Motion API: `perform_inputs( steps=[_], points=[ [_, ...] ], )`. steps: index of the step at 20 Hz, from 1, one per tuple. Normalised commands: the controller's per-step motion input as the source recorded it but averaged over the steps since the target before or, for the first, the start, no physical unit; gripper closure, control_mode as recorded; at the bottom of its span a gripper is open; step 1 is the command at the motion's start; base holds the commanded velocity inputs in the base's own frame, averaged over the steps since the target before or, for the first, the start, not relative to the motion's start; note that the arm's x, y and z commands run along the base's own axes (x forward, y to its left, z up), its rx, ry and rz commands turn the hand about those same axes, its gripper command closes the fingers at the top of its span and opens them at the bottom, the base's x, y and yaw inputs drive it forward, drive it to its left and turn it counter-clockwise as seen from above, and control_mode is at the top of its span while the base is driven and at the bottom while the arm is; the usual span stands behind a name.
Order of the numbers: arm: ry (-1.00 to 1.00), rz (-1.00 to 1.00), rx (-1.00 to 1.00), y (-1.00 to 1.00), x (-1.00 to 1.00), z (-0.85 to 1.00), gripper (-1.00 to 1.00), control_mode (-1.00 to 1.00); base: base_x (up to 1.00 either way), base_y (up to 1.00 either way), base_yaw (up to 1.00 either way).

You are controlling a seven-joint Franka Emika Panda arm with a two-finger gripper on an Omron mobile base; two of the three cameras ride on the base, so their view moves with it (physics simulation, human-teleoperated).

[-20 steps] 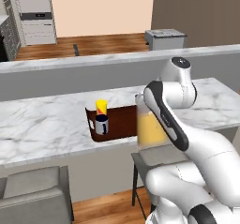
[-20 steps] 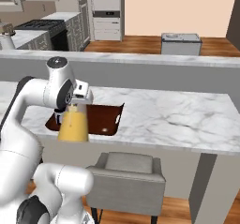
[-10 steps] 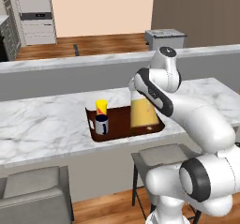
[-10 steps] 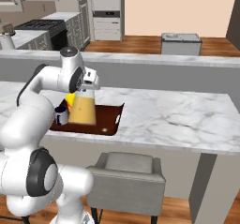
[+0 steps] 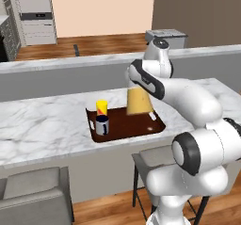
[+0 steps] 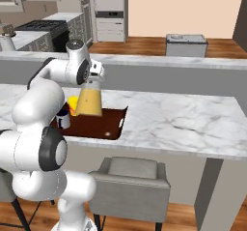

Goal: There is a tray on the dining counter. Grab the cup, mug, and pitcher and place them on the tray. The pitcher may be placed next to the tray if it cannot fit the tray.

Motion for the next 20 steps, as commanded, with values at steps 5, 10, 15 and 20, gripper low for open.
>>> perform_inputs(
  steps=[5, 10, 15, 20],
  points=[
    [-0.15, -0.04, 0.00, 0.16, 0.07, 0.01, 1.00, -1.00, 0.00, 0.00, 0.00],
    [-0.14, -0.04, 0.00, 0.04, 0.00, 0.00, 1.00, -1.00, 0.00, 0.00, 0.00],
    [-0.13, -0.02, 0.00, 0.00, 0.07, -0.01, 1.00, -1.00, 0.00, 0.00, 0.00],
    [-0.03, 0.00, 0.00, 0.00, 0.02, -0.02, 1.00, -1.00, 0.00, 0.00, 0.00]
  ],
)
